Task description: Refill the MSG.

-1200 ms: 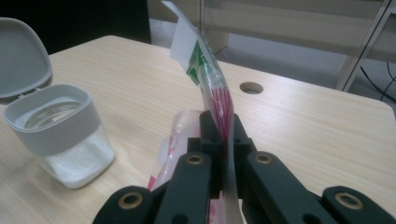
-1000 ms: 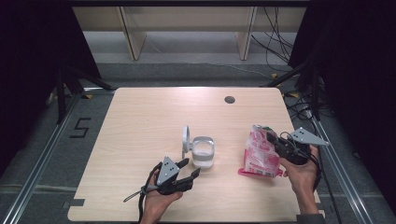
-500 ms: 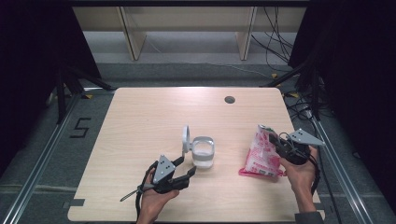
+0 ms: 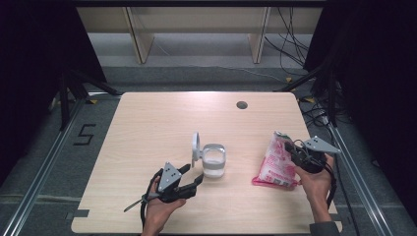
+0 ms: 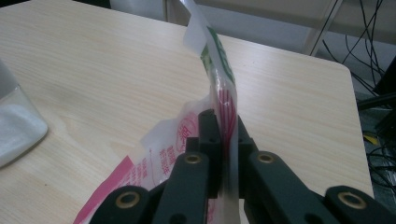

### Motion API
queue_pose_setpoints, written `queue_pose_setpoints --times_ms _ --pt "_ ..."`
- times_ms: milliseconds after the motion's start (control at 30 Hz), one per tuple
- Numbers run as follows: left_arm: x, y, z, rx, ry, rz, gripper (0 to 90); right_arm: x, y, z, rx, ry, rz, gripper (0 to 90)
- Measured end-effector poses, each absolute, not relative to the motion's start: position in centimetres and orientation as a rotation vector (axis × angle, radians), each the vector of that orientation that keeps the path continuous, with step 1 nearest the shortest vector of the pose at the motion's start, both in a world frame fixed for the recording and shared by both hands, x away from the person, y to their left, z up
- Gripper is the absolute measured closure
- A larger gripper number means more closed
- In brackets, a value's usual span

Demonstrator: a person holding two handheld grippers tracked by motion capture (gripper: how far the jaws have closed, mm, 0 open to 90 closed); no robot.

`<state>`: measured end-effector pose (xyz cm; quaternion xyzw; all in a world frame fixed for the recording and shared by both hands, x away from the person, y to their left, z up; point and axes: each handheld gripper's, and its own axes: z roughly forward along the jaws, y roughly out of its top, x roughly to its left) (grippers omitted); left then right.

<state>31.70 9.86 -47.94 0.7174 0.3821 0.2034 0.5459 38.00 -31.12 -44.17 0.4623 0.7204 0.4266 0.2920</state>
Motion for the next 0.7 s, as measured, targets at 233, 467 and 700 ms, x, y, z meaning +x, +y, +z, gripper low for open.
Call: queue_pose_setpoints --times_ms 233,467,700 --pt "31.72 9.84 -47.96 1.719 0.903 0.49 40.8 38.19 -31.32 -44.48 1.261 1.899 1.133 87.4" --pt "31.76 9.95 -47.93 1.726 0.909 0.497 40.9 38.6 -31.84 -44.81 1.27 1.897 1.134 87.0" --pt "31.86 10.06 -47.93 1.729 0.914 0.498 40.8 38.58 -31.92 -45.03 1.324 1.87 1.111 82.5"
